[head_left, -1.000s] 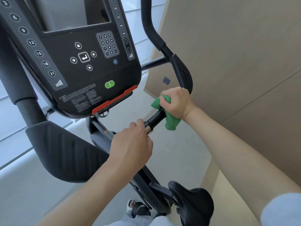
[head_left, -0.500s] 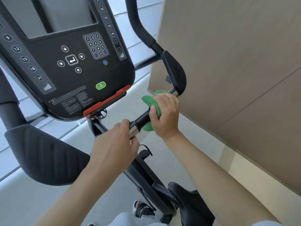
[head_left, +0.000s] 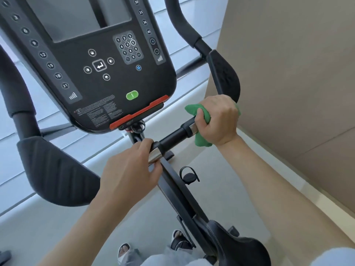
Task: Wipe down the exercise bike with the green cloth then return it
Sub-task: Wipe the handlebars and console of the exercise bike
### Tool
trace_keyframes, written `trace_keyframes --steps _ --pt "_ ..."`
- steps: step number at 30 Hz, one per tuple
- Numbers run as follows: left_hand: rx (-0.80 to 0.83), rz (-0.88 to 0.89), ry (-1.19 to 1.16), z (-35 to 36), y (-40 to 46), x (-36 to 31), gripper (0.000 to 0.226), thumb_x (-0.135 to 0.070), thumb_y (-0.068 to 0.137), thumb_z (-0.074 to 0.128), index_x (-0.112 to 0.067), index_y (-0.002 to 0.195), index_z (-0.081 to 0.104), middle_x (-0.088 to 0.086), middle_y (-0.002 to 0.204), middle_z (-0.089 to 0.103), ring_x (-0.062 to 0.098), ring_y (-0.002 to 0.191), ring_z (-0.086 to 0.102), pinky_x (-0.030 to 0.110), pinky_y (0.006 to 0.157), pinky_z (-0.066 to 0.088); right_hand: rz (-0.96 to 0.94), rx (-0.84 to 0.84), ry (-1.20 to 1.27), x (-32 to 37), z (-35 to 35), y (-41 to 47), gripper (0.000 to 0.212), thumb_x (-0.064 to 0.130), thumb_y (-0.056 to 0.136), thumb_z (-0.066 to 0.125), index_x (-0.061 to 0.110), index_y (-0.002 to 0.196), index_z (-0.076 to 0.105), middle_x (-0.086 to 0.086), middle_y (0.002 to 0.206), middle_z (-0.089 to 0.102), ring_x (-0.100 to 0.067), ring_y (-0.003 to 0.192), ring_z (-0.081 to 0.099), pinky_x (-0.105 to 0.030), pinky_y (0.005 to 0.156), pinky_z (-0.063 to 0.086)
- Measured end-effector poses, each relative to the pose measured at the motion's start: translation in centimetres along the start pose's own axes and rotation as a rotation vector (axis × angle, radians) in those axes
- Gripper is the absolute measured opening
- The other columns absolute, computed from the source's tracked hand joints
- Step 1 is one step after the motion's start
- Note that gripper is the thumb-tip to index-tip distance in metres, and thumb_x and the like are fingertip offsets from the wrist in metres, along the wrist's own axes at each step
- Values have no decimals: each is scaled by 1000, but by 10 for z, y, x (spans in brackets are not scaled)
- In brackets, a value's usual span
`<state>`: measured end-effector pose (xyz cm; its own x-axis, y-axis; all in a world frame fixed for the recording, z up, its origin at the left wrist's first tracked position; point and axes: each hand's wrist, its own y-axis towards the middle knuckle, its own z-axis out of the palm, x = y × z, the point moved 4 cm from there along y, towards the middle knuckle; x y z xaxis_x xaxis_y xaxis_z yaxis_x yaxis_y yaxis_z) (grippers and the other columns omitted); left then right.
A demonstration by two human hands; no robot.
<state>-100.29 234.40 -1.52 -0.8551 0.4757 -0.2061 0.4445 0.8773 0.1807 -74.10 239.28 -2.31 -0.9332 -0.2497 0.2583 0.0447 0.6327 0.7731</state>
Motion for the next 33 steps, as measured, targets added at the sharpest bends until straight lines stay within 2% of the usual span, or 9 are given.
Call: trace_keyframes --steps 3,6,11,14,18,20,23,27,33 --pt "-7 3 43 3 0 -1 22 -36 85 65 -27 102 53 -10 76 58 19 53 53 34 44 48 19 14 31 39 9 -15 26 30 90 56 13 73 66 -3 67 60 -22 64 52 -33 72 41" --pt "-21 1 64 3 0 -1 24 -32 83 65 -23 102 54 -7 79 60 27 56 56 36 46 48 0 46 44 81 18 -26 23 29 88 60 14 71 62 -2 68 58 -22 65 49 -37 74 40" --pt "-21 4 79 -3 -2 -5 22 -39 90 63 -22 102 55 -7 83 61 25 63 60 37 53 52 0 100 11 104 12 -26 26 32 92 59 15 73 62 -2 70 61 -23 66 52 -38 75 41" --pt "-55 -51 -54 -12 -10 -5 15 -34 88 64 -25 95 56 -11 82 60 20 69 56 32 55 43 63 146 38 128 13 -36 26 34 95 55 15 79 63 -2 76 64 -24 74 55 -42 80 44" --pt "-109 -76 -276 -32 -52 8 31 -22 91 68 -27 121 66 -13 112 66 14 96 63 30 77 53 144 191 90 151 9 -57 21 36 97 53 17 99 61 0 95 62 -21 94 55 -41 98 43" --pt "-195 -40 -353 -46 -79 16 29 -13 89 69 -22 116 72 -12 117 67 12 102 64 29 83 54 113 238 86 164 6 -63 24 36 94 53 17 106 59 0 103 61 -22 101 54 -41 104 41" --pt "-313 -34 -450 -66 -111 32 24 -4 88 69 -21 103 76 -13 109 69 9 96 67 30 82 59 60 286 51 196 5 -62 23 36 94 49 17 101 60 -1 98 61 -22 95 54 -42 97 42" --pt "-370 -90 -516 -90 -147 60 28 0 87 70 -25 97 76 -17 104 70 0 94 66 22 82 57 56 325 42 259 12 -64 21 30 98 49 16 88 60 -2 85 59 -22 81 52 -42 84 43" --pt "-353 -148 -607 -96 -205 90 27 -5 90 67 -30 97 74 -19 102 71 6 97 67 40 81 60 262 268 215 281 -10 -59 22 16 98 45 3 92 62 -10 86 61 -26 80 51 -48 81 47"
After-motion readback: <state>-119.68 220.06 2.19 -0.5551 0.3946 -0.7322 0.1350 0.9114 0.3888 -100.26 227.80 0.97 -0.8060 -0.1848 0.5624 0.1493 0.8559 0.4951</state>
